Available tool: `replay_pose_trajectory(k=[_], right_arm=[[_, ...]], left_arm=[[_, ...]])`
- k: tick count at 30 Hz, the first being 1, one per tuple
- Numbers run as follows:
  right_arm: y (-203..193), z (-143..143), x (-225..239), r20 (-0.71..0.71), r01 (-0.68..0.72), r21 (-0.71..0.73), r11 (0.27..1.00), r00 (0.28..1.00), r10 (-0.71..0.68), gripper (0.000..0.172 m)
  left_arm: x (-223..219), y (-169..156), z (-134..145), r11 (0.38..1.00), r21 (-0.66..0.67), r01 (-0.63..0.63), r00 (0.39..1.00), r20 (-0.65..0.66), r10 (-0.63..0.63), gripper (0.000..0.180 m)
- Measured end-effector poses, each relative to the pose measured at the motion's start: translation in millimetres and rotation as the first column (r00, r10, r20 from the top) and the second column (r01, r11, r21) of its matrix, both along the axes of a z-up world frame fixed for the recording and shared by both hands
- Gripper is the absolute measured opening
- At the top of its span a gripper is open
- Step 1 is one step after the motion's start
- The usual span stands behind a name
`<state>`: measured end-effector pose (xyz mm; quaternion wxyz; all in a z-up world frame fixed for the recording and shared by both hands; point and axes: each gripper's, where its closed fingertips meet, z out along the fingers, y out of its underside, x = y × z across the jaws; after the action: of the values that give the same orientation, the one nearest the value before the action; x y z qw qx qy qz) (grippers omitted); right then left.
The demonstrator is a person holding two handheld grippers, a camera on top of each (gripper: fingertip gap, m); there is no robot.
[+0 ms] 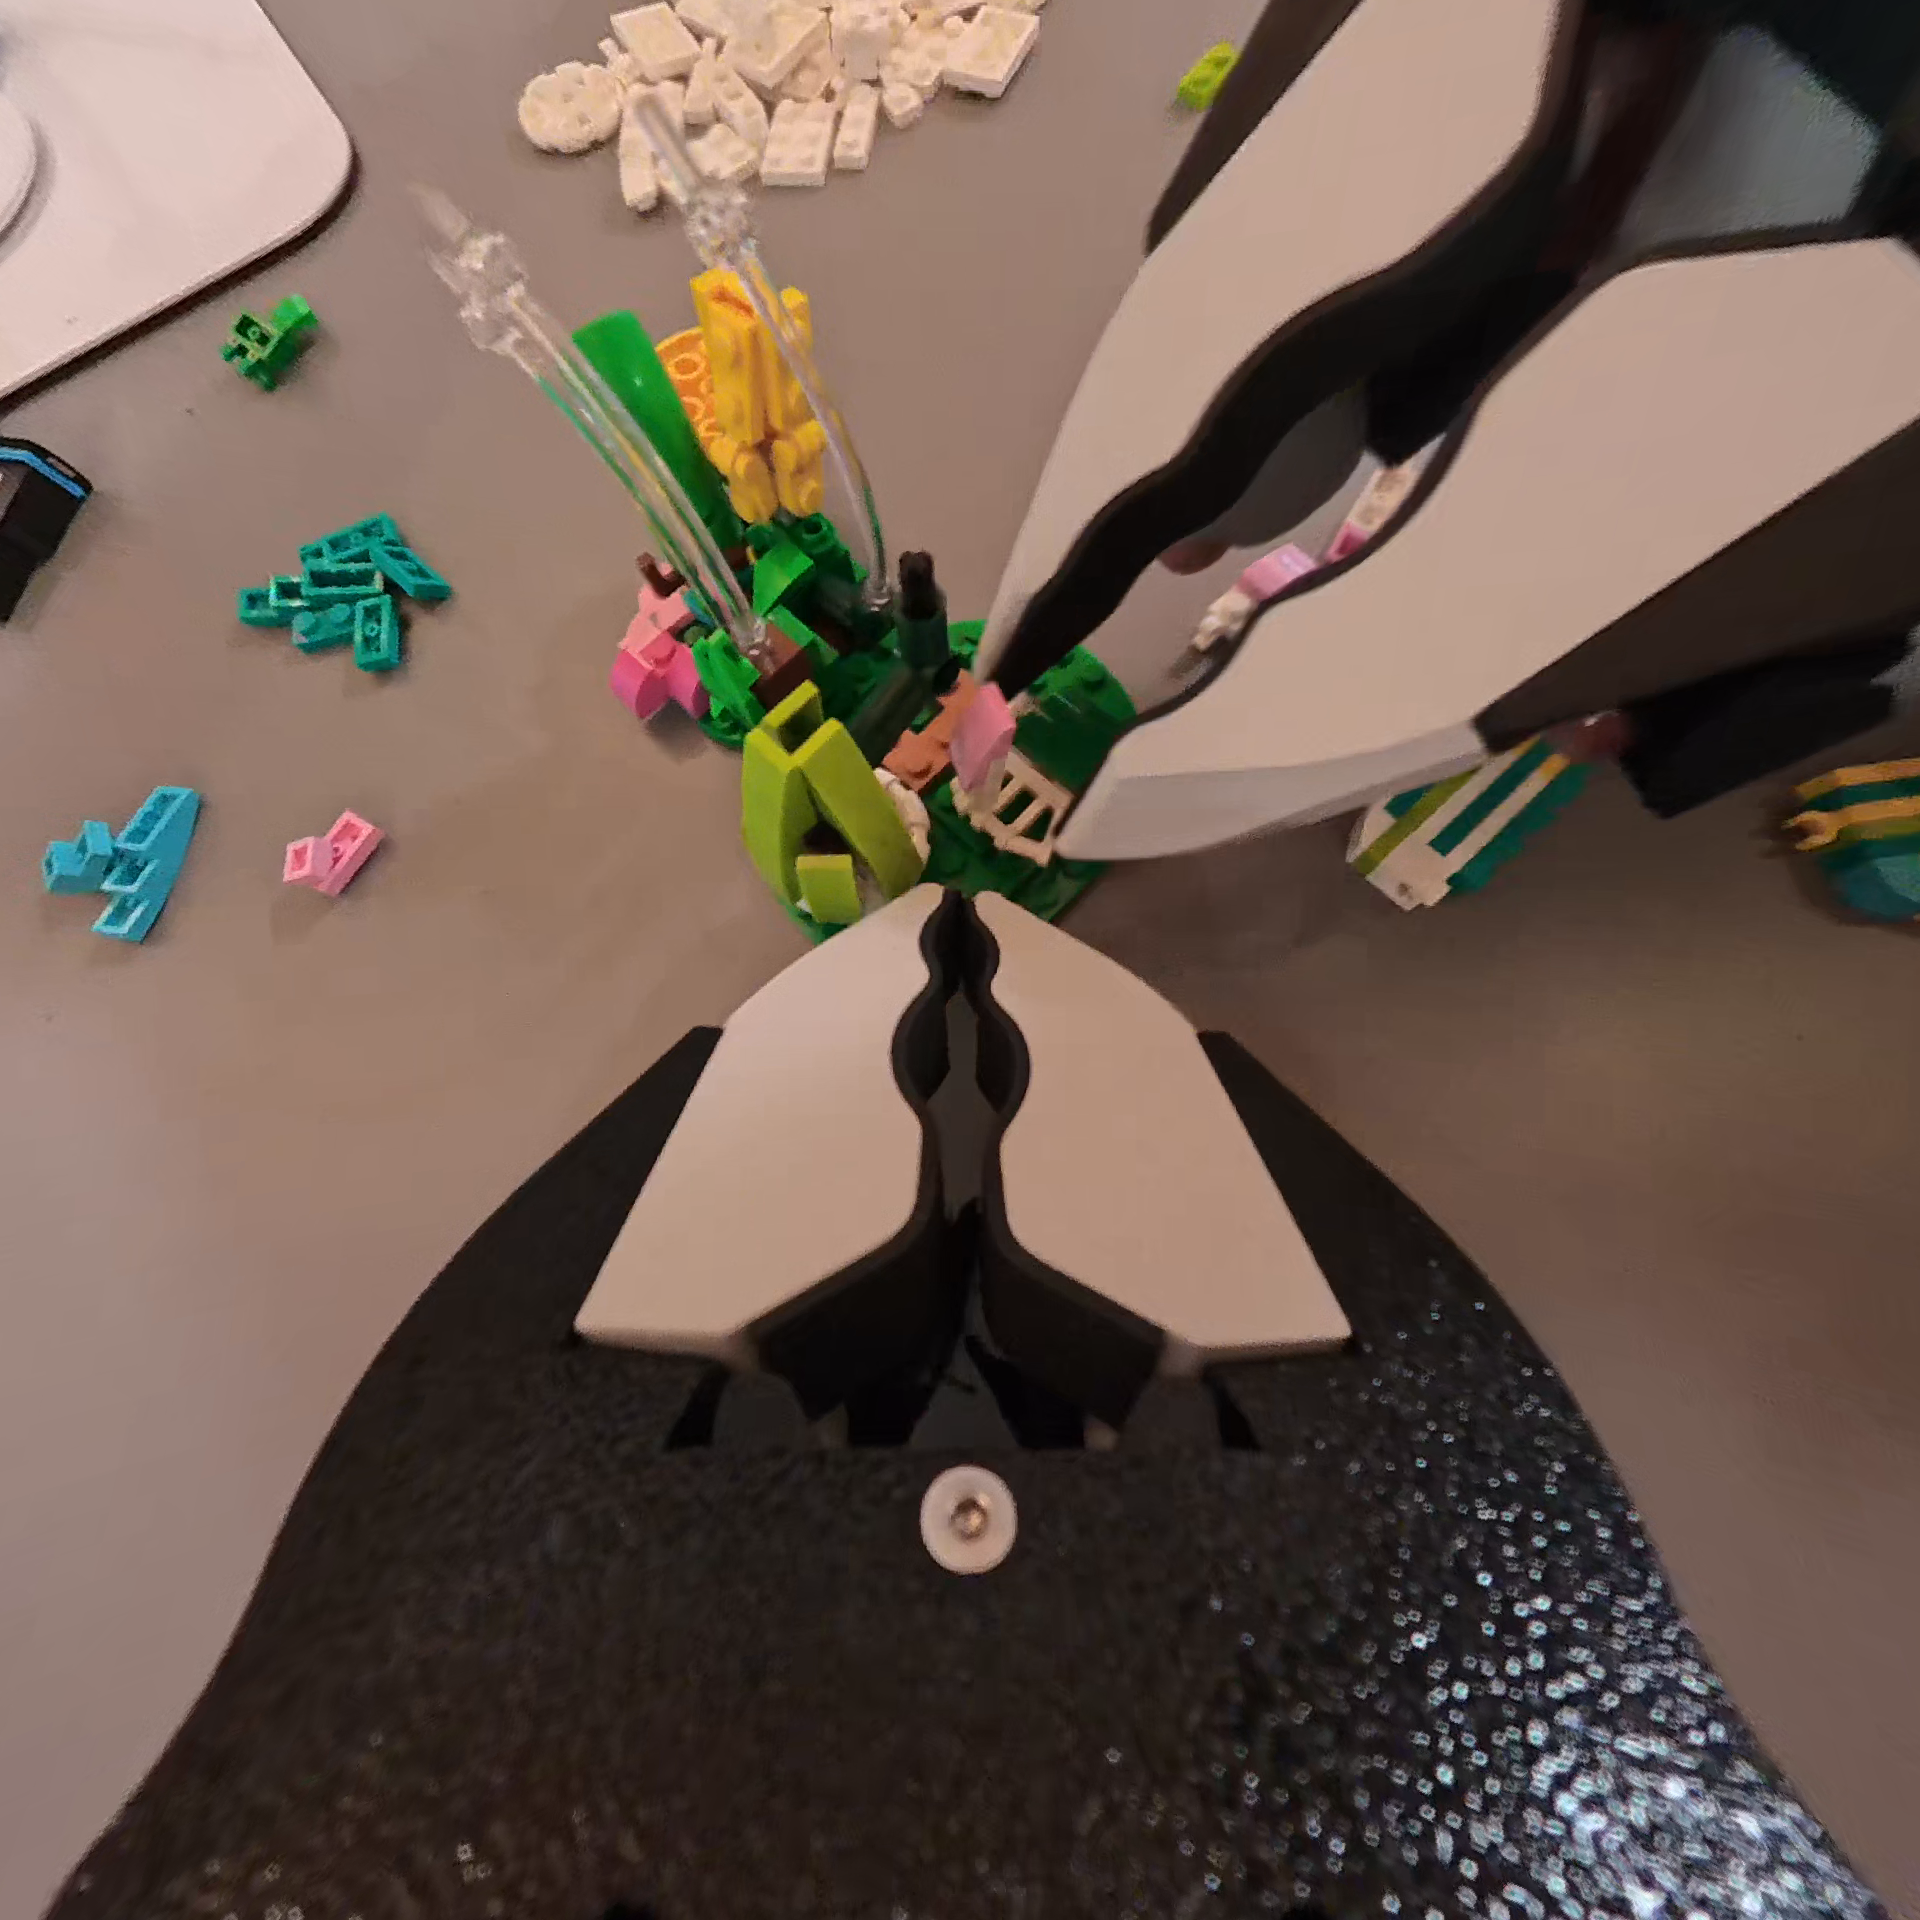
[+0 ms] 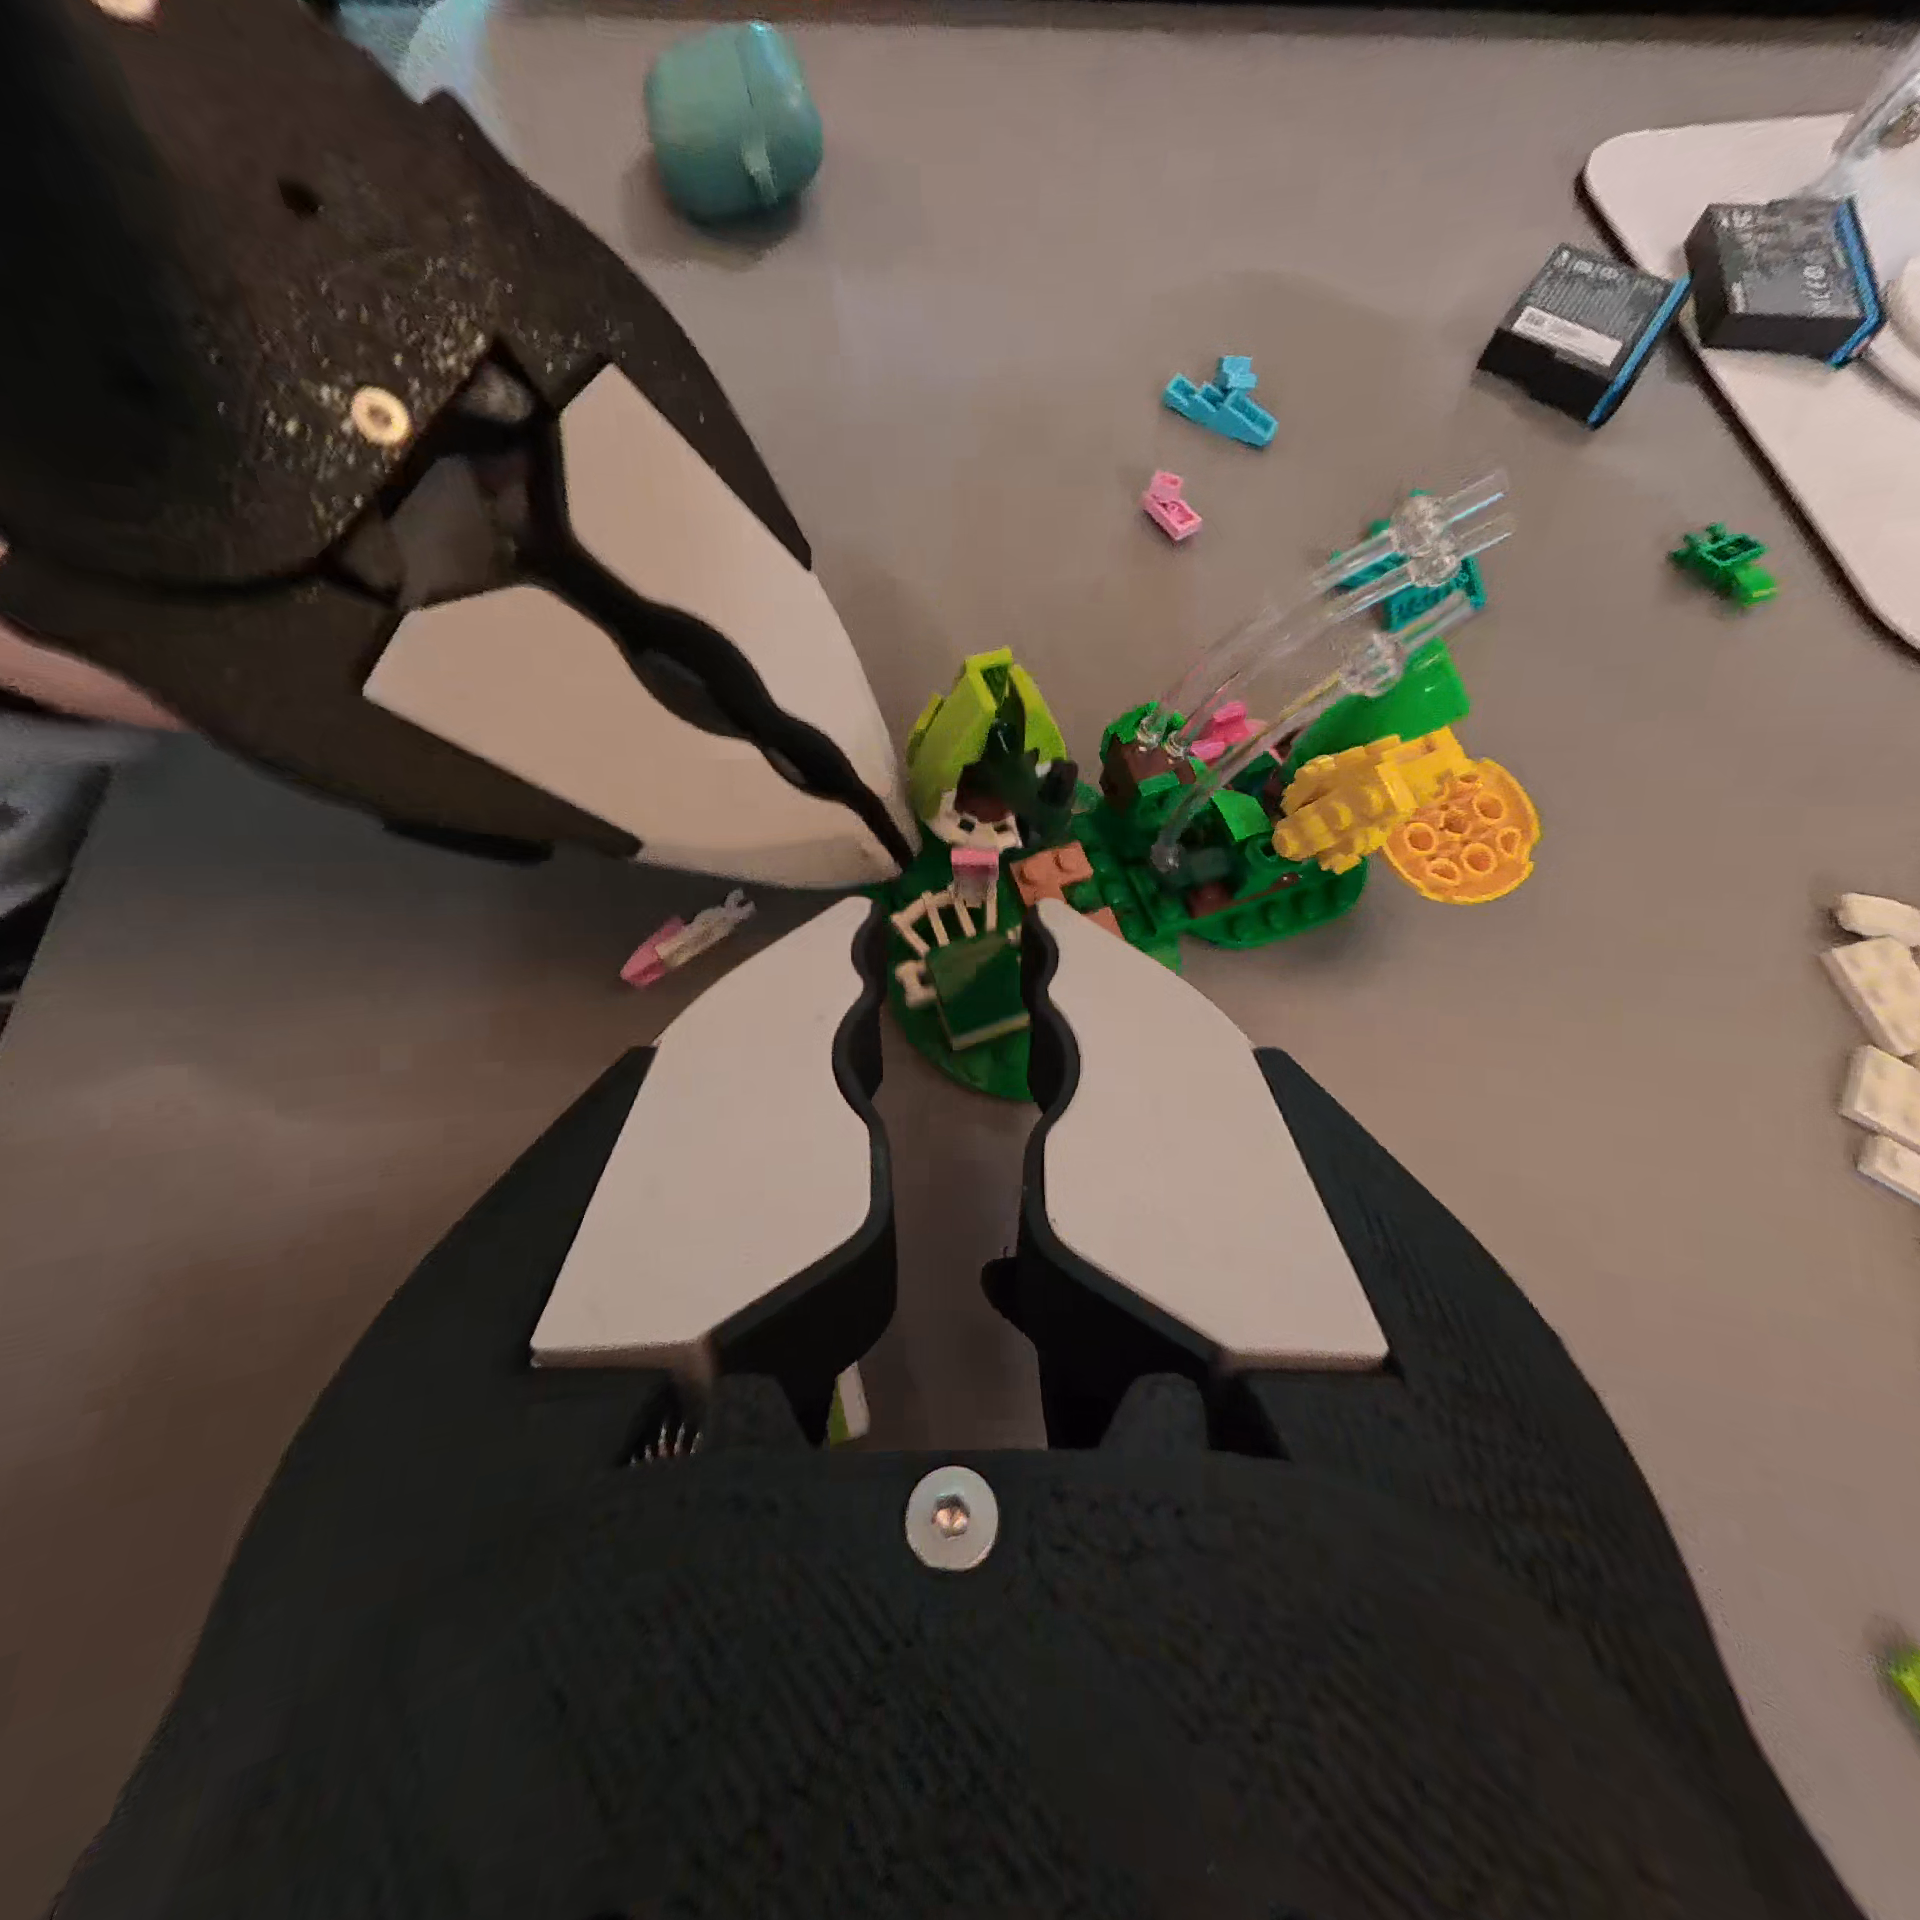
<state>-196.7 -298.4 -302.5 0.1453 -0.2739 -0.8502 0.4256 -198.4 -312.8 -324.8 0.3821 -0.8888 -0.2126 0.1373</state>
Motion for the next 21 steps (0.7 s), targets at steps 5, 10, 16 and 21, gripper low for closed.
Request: replay_pose_trajectory(k=[5,10,16,21], right_arm=[[-2.7,0.1,-11.9,-0.014,0.035,-0.002,0.999,0.999,-0.035,0.014],[-2.9,-0.6,-11.8,-0.031,0.019,0.003,1.000,0.999,-0.019,0.006],[-1.1,-0.7,-11.8,-0.037,0.036,0.015,0.999,0.999,-0.036,0.006],[-2.1,-3.1,-10.8,0.037,0.045,-0.033,0.998,0.998,-0.043,0.013]], left_arm=[[-0.8,1.7,0.0,1.000,0.006,0.001,1.000,-0.011,-0.001,0.000],[-1.8,2.0,-0.1,1.000,0.006,0.002,1.000,-0.028,-0.002,0.000],[-6.7,-4.4,-3.1,1.000,-0.009,-0.026,0.999,-0.035,0.025,0.000],[-7.4,-1.9,-3.0,1.000,-0.011,-0.018,0.998,-0.057,0.017,0.000]])
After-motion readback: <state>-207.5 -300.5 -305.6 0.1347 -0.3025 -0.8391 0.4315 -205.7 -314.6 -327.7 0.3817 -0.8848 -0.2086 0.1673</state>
